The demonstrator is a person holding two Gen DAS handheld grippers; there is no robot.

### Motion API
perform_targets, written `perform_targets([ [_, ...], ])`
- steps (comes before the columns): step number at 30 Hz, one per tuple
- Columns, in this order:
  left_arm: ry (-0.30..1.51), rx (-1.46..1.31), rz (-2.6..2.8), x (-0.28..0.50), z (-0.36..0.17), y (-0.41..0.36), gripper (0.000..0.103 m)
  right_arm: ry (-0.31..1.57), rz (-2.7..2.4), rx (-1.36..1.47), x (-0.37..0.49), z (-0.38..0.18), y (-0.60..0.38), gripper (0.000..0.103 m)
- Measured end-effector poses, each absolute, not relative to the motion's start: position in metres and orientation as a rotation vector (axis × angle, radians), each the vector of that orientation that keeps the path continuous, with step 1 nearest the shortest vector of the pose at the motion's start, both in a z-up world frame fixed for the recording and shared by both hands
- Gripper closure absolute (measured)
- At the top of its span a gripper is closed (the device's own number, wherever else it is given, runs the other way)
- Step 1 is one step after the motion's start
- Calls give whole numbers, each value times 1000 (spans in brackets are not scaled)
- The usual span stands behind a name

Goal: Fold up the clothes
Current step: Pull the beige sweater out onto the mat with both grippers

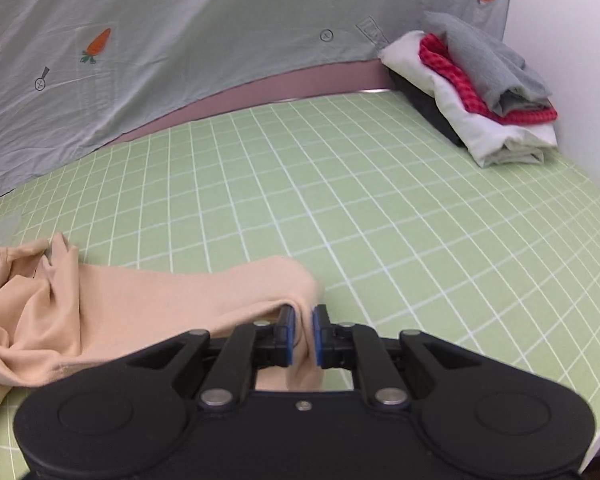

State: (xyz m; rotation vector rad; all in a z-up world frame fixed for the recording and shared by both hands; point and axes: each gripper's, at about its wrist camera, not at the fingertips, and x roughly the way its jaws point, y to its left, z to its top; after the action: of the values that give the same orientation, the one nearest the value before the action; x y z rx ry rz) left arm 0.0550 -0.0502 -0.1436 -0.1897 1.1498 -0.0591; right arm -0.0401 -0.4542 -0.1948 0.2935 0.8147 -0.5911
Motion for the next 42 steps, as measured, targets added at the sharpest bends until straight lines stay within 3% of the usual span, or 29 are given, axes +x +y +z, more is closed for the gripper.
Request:
perform_targets([
  [2, 1134, -159, -44, 52, -141, -56, 86, 830, -558, 293, -46, -200, -456, 92],
  [8, 1106, -161, 19, 48, -135, -54, 68, 870, -506, 263, -51, -208, -453, 86],
  [13, 1093, -150, 17, 53, -134, -41, 44, 882, -526, 307, -54, -211, -453, 65],
  [21, 1101, -241, -58, 72, -138, -12, 40, 918, -587, 306, -51, -211, -438, 52],
  [28, 988, -329, -33, 114, -116, 38, 30, 889, -625, 282, -39, -198, -418, 48],
  [42, 1021, -459, 77, 231, -155, 62, 25, 890, -762, 250, -6, -191, -421, 37],
])
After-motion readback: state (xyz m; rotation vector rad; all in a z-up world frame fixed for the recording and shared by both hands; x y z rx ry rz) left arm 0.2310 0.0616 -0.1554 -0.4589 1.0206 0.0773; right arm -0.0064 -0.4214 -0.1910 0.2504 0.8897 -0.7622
